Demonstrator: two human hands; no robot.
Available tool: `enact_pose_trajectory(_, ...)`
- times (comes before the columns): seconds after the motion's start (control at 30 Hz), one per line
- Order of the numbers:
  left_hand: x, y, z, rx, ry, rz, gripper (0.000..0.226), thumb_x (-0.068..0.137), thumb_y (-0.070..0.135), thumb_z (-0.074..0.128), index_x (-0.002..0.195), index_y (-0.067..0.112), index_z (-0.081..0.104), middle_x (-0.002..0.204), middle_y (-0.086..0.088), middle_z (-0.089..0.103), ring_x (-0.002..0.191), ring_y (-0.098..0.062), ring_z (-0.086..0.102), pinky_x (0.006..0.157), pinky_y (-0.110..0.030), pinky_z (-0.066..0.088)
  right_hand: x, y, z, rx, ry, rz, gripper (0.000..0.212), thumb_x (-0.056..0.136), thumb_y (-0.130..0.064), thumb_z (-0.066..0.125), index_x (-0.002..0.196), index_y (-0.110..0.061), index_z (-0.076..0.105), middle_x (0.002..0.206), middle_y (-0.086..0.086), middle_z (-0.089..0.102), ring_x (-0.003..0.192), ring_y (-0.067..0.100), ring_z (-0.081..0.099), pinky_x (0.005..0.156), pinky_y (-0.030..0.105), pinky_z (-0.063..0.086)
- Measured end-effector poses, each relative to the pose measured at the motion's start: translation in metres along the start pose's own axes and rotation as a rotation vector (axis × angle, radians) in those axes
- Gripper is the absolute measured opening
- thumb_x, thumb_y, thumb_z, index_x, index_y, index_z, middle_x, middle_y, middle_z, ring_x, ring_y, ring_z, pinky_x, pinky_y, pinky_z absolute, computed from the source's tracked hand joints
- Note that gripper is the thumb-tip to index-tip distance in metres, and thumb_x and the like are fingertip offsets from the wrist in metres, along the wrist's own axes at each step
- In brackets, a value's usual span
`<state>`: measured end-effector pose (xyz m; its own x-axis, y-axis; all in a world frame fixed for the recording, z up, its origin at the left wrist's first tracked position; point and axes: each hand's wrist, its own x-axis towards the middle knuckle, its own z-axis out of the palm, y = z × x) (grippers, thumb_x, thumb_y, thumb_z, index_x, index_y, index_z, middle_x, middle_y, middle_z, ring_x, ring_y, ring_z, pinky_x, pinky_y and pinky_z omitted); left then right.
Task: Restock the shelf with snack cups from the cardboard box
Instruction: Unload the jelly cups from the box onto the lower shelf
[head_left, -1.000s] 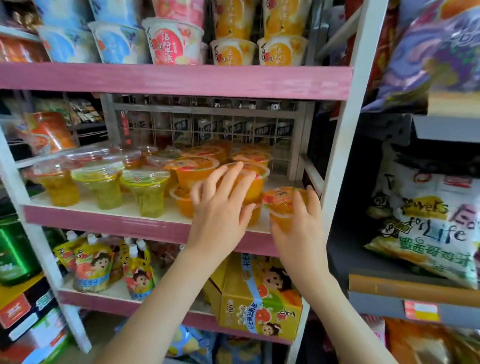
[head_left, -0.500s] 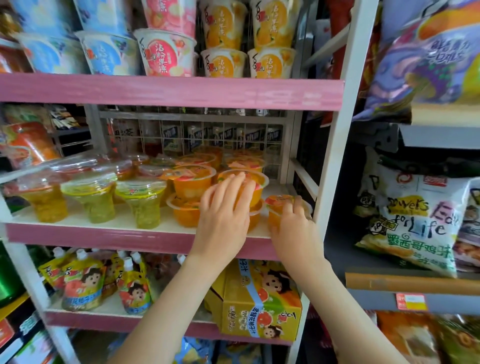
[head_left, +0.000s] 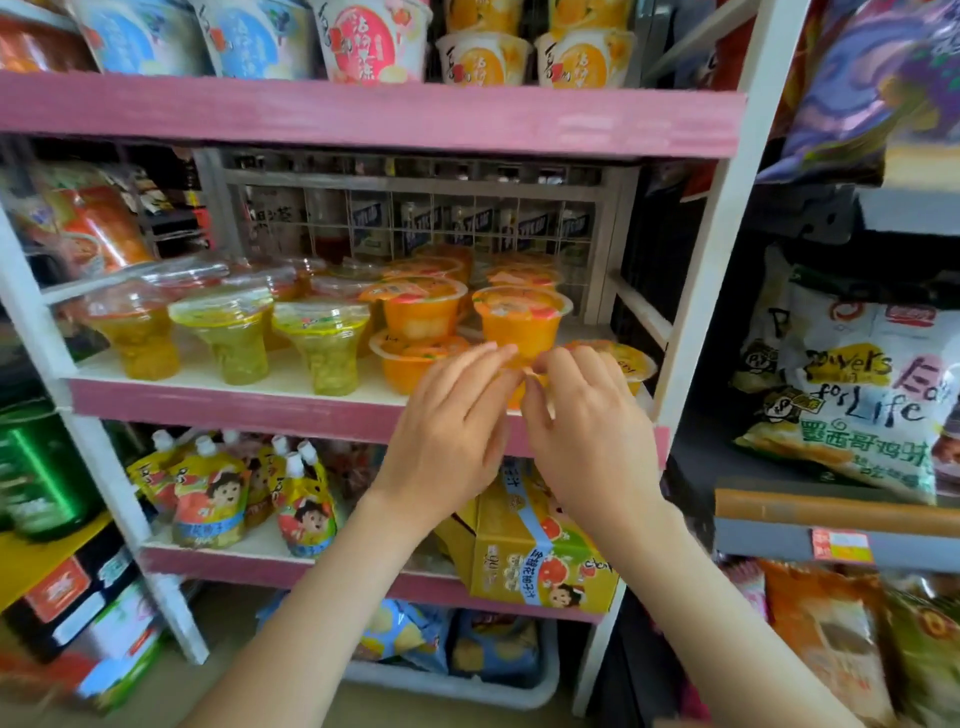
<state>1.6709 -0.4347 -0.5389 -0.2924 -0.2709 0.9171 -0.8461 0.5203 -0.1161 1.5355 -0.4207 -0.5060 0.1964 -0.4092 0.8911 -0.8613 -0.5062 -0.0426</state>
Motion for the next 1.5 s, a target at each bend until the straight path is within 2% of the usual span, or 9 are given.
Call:
enact_pose_trajectory(0.3,-0.022,0.003,-0.022,-0.213,-0.075,-0.417,0.017,0.091,0.021,0.054,0.105,0.013,0.06,0.091,0.007,0.065,0.077,-0.006,0.062,0.064,-0.015,0.05,-0.011,0.002,0.025,0.158,-0.021,0.218,0.041,0.084,-0.003,0.061,0.124,-0.002,0.051,0.115,0.013,0.055,0.108,0.026,0.046,0.09,0.033,0.04)
enact_pose_trajectory(0.47,-0.001,0.022,0.002,-0.364,-0.06,-0.752,0.044,0.083,0.034,0.068,0.12,0.017,0.049,0.106,0.014,0.052,0.098,-0.003,0.053,0.078,-0.004,0.04,0.008,0.043,0.011,0.303,-0.094,0.348,0.054,0.087,-0.012,0.063,0.136,-0.008,0.04,0.131,0.008,0.046,0.125,0.02,0.04,0.099,0.021,0.03)
enact_pose_trajectory(0.67,0.017,0.02,0.026,-0.422,-0.118,-0.956,0.078,0.073,0.044,0.075,0.133,0.012,0.038,0.13,0.002,0.051,0.117,-0.013,0.051,0.086,-0.017,0.039,0.03,0.058,0.013,0.506,-0.3,0.418,0.078,0.083,-0.026,0.07,0.147,-0.018,0.025,0.147,-0.001,0.035,0.133,0.012,0.035,0.1,0.021,0.032)
enact_pose_trajectory(0.83,0.028,0.013,0.03,-0.534,-0.139,-1.054,0.076,0.068,0.044,0.079,0.128,0.018,0.043,0.111,0.015,0.056,0.107,-0.006,0.057,0.078,-0.012,0.044,0.048,0.057,0.019,0.759,-0.426,0.472,0.088,0.079,-0.025,0.075,0.147,-0.022,0.02,0.139,-0.011,0.038,0.117,-0.005,0.034,0.092,0.014,0.033)
enact_pose_trajectory(0.93,0.034,0.008,0.032,-0.519,-0.176,-1.074,0.07,0.068,0.048,0.078,0.124,0.022,0.046,0.109,0.014,0.06,0.104,-0.01,0.061,0.085,-0.028,0.052,0.055,0.057,0.027,0.814,-0.485,0.472,0.097,0.077,-0.023,0.077,0.148,-0.023,0.012,0.133,-0.007,0.046,0.11,0.0,0.044,0.086,0.017,0.041)
enact_pose_trajectory(1.13,0.045,-0.001,0.032,-0.485,-0.306,-1.105,0.066,0.068,0.048,0.076,0.124,0.025,0.051,0.112,0.01,0.063,0.101,-0.011,0.061,0.078,-0.024,0.048,0.064,0.057,0.038,0.905,-0.507,0.455,0.102,0.074,-0.014,0.078,0.143,-0.03,0.004,0.113,-0.005,0.048,0.096,0.013,0.057,0.083,0.024,0.049)
enact_pose_trajectory(1.23,0.044,-0.006,0.033,-0.568,-0.325,-1.13,0.071,0.061,0.049,0.078,0.123,0.027,0.052,0.112,0.012,0.063,0.103,-0.009,0.061,0.087,-0.031,0.052,0.065,0.057,0.042,0.922,-0.499,0.465,0.102,0.071,-0.012,0.08,0.141,-0.026,0.006,0.11,-0.005,0.05,0.087,0.002,0.058,0.073,0.012,0.05)
enact_pose_trajectory(1.3,0.043,-0.009,0.032,-0.653,-0.322,-1.142,0.076,0.054,0.05,0.079,0.123,0.03,0.052,0.113,0.013,0.064,0.105,-0.008,0.061,0.091,-0.037,0.052,0.064,0.057,0.046,0.924,-0.484,0.457,0.102,0.069,-0.01,0.081,0.139,-0.024,0.009,0.114,-0.004,0.05,0.092,0.0,0.058,0.074,0.008,0.049)
enact_pose_trajectory(1.5,0.041,-0.015,0.03,-0.634,-0.432,-1.074,0.07,0.057,0.058,0.073,0.118,0.034,0.051,0.112,0.014,0.065,0.105,-0.006,0.061,0.091,-0.038,0.052,0.064,0.056,0.052,0.771,-0.449,0.504,0.103,0.063,-0.026,0.086,0.142,-0.021,0.019,0.137,0.007,0.041,0.119,0.017,0.048,0.092,0.023,0.041)
